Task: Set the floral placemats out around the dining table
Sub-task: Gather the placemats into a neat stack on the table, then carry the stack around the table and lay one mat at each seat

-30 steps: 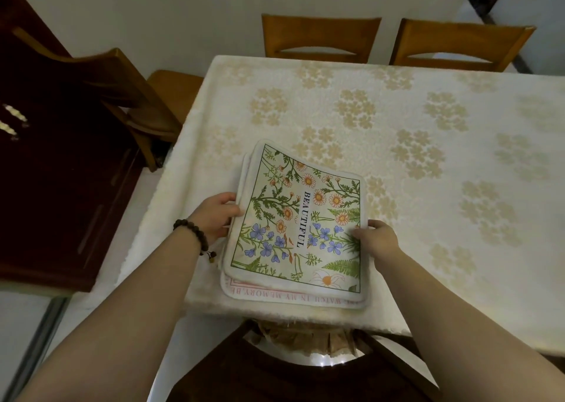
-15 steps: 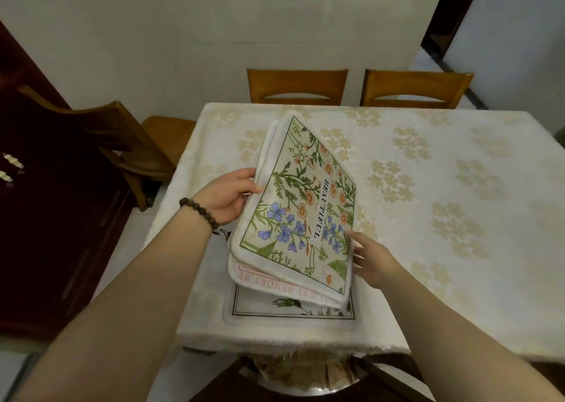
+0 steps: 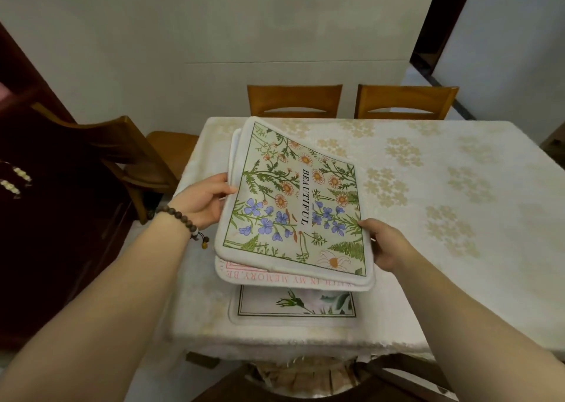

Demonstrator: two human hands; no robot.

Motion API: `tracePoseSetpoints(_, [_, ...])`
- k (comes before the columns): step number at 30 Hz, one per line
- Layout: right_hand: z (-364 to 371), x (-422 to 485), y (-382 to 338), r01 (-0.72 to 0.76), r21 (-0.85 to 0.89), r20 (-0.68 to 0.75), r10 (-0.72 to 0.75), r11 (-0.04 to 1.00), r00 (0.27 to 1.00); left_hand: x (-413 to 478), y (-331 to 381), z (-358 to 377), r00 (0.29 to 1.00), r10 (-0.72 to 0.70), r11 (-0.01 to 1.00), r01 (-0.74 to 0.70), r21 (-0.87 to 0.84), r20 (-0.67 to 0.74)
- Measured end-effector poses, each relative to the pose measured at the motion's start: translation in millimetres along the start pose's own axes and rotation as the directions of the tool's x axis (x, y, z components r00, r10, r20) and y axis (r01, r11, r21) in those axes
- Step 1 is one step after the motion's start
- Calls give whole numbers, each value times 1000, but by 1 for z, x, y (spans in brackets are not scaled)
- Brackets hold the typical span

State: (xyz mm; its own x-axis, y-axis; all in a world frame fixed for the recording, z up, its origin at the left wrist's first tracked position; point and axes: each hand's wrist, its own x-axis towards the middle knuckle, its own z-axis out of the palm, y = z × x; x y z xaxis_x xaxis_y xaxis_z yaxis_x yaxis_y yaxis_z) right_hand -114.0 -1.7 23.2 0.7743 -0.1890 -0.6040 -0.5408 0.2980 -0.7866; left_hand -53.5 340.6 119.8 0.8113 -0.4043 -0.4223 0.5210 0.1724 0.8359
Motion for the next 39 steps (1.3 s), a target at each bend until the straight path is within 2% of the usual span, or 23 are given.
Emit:
tracePoseSetpoints(4, [-6,-10,-20,122,-91,-41,-126,988,991,1,-12,-3,971,-25,990,57,127,-239])
tracePoseSetpoints(6, [-11,-15,-26,159,-125,-70,-168,979,983,5,-19,1,945,-36,987,84,133,-326])
tracePoseSetpoints(11, [-39,-38,-30,163,-135,-187,-187,977,964,21,-36,25,924,-59,981,124,148,-377])
tracePoseSetpoints(17, [-104,-82,-17,168,-85,-348,-187,982,919,48,-61,84,952,-102,955,174,238,-287])
tracePoseSetpoints(23, [-192,-154,15,153,-27,-558,-142,988,818,68,-102,180,975,-193,904,221,364,-114])
tracePoseSetpoints(28, [-255,-223,43,162,65,-675,-76,985,734,65,-141,262,963,-270,874,232,427,28])
tracePoseSetpoints(31, [-291,-259,61,183,107,-722,-50,977,690,61,-162,311,950,-300,863,232,448,87])
tracePoseSetpoints(39, [-383,-314,93,203,177,-764,4,963,645,47,-216,421,943,-306,838,199,509,135])
